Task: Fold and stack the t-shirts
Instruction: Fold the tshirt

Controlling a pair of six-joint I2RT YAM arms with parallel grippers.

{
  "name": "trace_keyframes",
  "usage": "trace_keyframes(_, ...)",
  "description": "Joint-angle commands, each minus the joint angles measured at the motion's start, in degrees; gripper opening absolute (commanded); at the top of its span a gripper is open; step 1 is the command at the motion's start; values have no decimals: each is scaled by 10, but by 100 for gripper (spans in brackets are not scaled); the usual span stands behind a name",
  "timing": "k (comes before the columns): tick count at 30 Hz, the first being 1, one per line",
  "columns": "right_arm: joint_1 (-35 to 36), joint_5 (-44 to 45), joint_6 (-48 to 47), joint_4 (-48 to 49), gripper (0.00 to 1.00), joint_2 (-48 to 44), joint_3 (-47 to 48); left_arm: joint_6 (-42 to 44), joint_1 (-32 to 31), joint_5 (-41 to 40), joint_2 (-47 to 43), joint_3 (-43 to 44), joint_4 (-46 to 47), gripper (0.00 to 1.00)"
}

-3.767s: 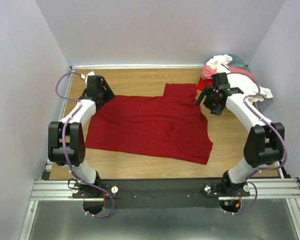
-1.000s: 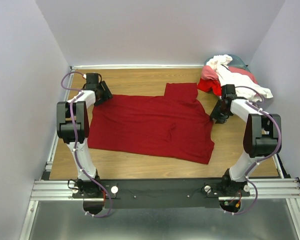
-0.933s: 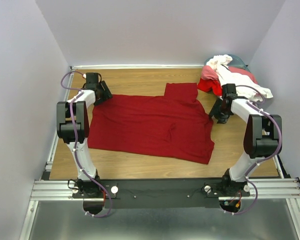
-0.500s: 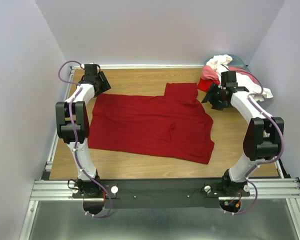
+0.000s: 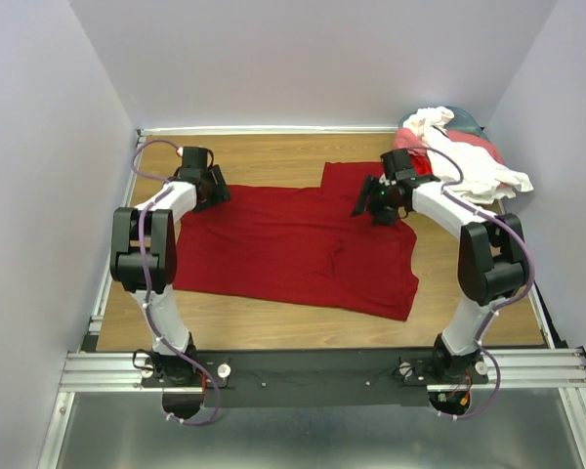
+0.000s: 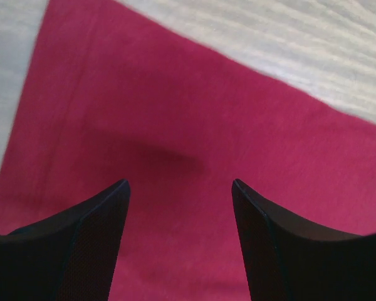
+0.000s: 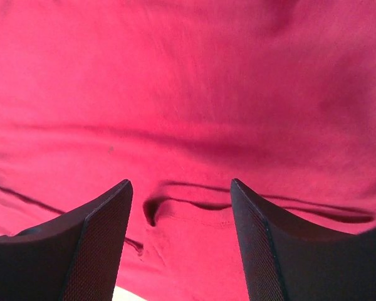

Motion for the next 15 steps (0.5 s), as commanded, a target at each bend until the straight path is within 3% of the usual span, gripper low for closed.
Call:
trace_keyframes(1,7,-11,28,22,72,5,-49,7,3,-13,-47,-37,25,74)
trace_keyframes(15,7,9,27,33,73,-16,-180,12,3,4,-46,-114,52,74)
